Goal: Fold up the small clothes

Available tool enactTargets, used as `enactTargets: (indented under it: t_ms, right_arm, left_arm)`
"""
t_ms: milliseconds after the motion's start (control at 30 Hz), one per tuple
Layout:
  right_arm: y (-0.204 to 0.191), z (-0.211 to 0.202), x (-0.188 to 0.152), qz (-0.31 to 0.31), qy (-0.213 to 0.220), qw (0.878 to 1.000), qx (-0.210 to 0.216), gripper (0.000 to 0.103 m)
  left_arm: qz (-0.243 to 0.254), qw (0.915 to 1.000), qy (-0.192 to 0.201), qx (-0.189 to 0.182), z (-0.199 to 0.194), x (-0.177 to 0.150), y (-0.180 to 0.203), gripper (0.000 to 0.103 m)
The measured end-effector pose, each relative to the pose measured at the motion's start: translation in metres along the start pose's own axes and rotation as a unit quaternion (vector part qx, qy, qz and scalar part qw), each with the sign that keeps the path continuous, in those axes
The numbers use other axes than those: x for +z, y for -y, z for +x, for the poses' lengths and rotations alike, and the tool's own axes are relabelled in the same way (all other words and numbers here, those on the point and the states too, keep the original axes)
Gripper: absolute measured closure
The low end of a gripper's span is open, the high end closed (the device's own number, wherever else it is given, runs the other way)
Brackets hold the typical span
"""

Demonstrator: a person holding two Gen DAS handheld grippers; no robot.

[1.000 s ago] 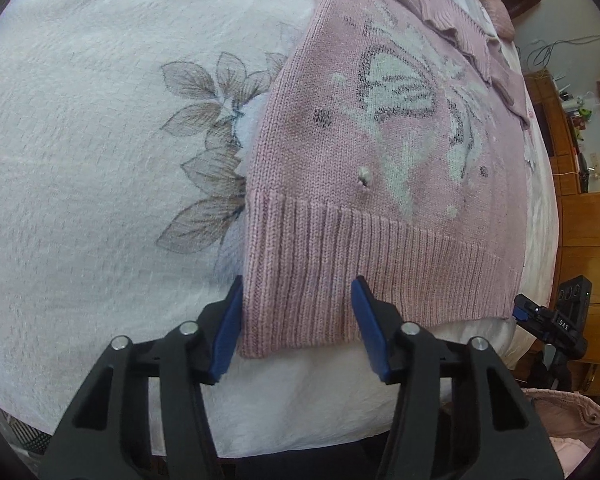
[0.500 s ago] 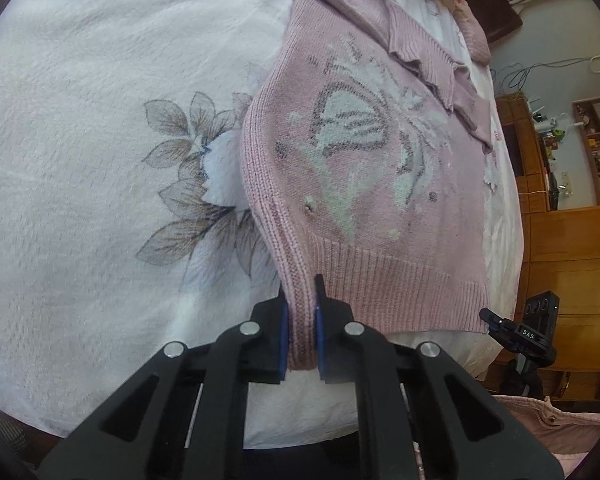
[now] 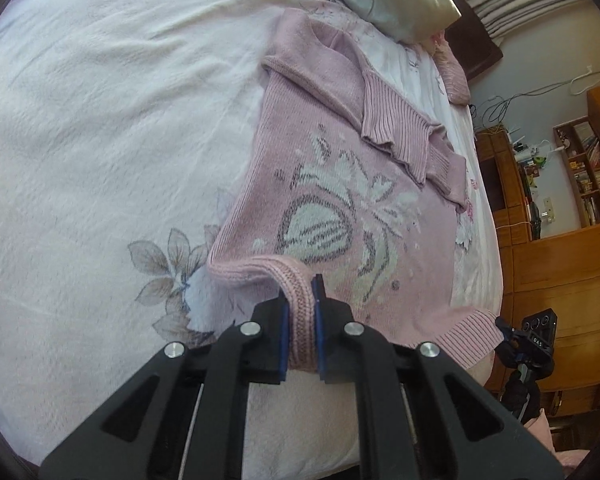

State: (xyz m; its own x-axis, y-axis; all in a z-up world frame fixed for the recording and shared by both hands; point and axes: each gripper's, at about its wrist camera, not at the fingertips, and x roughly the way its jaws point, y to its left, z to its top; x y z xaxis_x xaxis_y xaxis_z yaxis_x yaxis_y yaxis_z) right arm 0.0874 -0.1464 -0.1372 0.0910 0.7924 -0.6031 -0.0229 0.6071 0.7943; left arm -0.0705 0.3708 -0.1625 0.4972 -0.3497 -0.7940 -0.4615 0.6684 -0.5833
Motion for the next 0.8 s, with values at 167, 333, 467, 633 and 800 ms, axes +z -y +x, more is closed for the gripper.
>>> enactTargets:
  t_ms: [167, 333, 467, 633, 800]
  right_arm:
    - [0.008, 0.006, 0.043, 0.026, 0.019, 0.999, -0.009, 0.098]
    - [0.026, 0.018, 0.084, 0.041, 0.021, 0.997, -0.066, 0.098]
    - [0.014, 0.031, 0.091, -0.007, 0.004, 0.994, -0.111, 0.094]
    - [-0.007, 0.042, 0.082, -0.092, -0.031, 0.984, -0.151, 0.078]
    - [-0.032, 0.072, 0.08, -0.162, -0.071, 0.971, -0.164, 0.063]
  left_arm:
    - [-0.009, 0.9997, 0.001, 0.021, 0.028, 0.036, -0.002, 0.094]
    - [-0.031, 0.9983, -0.023, 0.043, 0.066, 0.064, -0.011, 0.09]
    - [-0.068, 0.9968, -0.027, 0.034, 0.074, 0.076, -0.016, 0.087]
    - [-0.079, 0.996, 0.016, 0.038, 0.045, 0.077, -0.022, 0.057]
    - [0.006, 0.9972, 0.027, 0.07, 0.029, 0.08, -0.003, 0.054]
